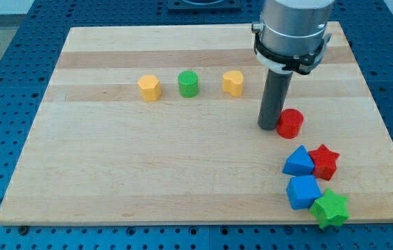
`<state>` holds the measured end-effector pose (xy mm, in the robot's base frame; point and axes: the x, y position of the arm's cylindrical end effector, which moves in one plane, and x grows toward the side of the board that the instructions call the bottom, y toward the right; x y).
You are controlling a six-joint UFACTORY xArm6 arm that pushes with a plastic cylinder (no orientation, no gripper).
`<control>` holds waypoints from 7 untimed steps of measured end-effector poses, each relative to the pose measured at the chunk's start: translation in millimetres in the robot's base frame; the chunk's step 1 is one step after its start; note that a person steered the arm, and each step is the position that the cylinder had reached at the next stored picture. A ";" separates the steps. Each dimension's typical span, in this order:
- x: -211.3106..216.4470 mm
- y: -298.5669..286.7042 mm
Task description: Point your arm at the red circle
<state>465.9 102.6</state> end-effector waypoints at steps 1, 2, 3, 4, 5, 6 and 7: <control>0.0 6.4; 0.0 6.5; 0.0 0.7; 6.9 -12.2; 31.4 -25.9; 57.5 -41.2; 85.4 -50.1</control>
<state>551.4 52.4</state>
